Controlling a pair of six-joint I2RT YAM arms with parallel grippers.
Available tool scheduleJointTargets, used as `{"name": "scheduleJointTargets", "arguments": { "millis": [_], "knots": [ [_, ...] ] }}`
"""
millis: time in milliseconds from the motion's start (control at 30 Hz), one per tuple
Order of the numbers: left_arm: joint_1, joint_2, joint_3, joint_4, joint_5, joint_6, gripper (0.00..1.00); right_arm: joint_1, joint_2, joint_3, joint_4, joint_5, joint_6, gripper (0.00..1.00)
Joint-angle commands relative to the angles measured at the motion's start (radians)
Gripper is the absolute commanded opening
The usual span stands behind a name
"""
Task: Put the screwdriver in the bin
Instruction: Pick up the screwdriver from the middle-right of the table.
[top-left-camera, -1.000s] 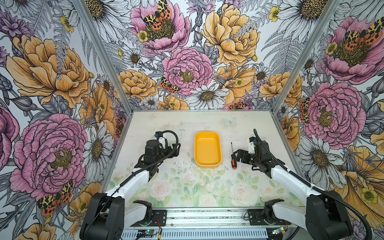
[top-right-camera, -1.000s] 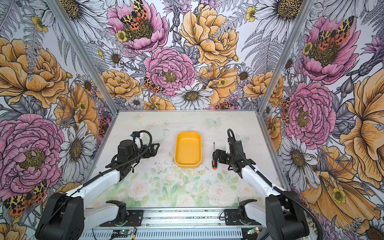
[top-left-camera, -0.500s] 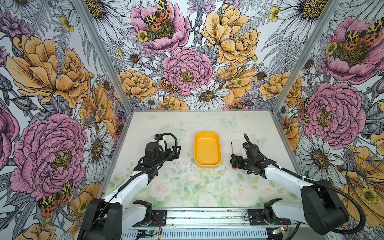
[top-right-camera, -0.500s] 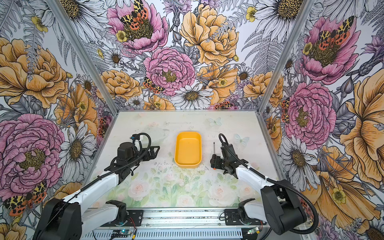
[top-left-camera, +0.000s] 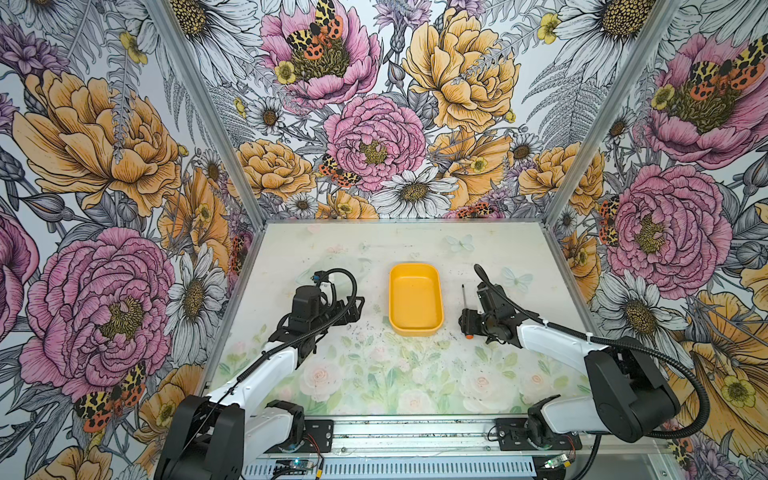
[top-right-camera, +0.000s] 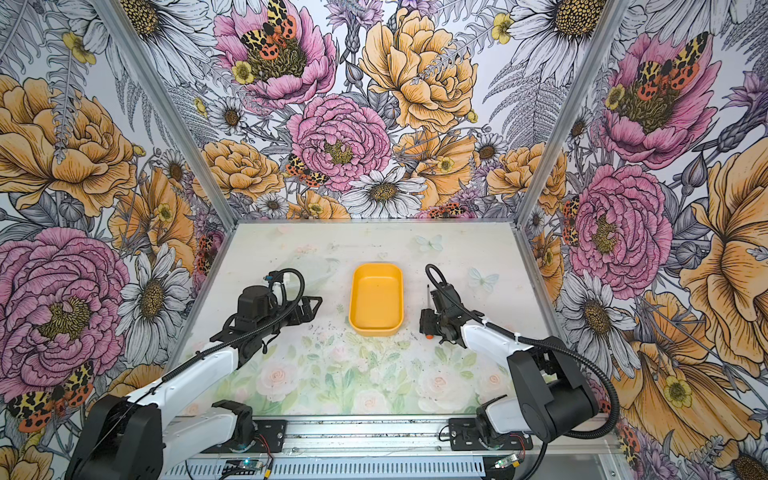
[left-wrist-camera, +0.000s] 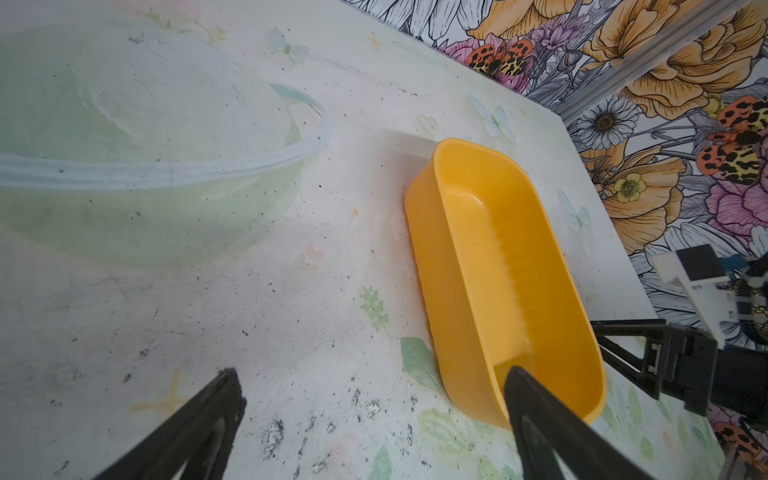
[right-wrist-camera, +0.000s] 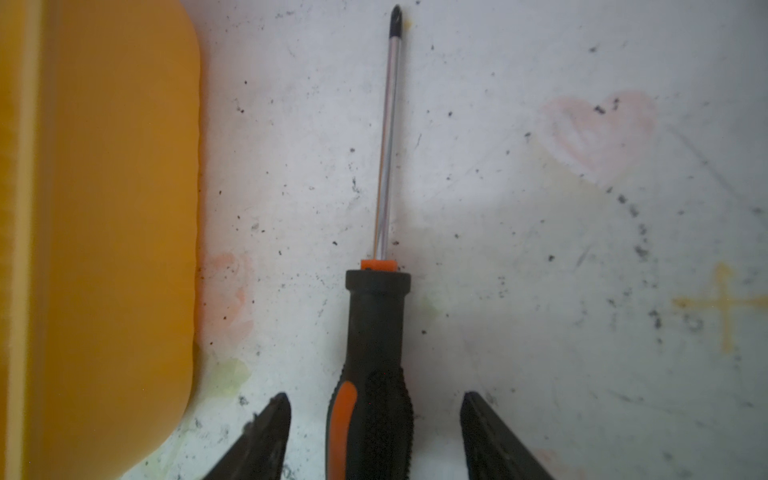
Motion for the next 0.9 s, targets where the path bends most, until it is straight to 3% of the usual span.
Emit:
{"name": "scheduleJointTargets", "arguments": {
  "millis": [0,267,700,800,867],
  "knots": [
    [-0.01,0.016,0.039,-0.03,0.037,0.019,0.99,0.01,0.018,0.042,-0.013,0.044,0.003,0.61],
    [-0.017,0.027,0.052,-0.04,0.035,0.021,0.99,0.011,0.065,0.083,-0.049,0.035,-0.023,0.41],
    [-0.022,0.042,0.06,-0.047,0.034,0.02,0.99,0.018,0.118,0.095,-0.066,0.028,-0.03,0.34],
    [-0.023,0.043,0.061,-0.047,0.034,0.019,0.99,0.021,0.136,0.101,-0.069,0.025,-0.03,0.24],
    [-0.023,0.042,0.061,-0.05,0.03,0.021,0.99,0.021,0.141,0.102,-0.071,0.015,-0.029,0.1]
  ]
}}
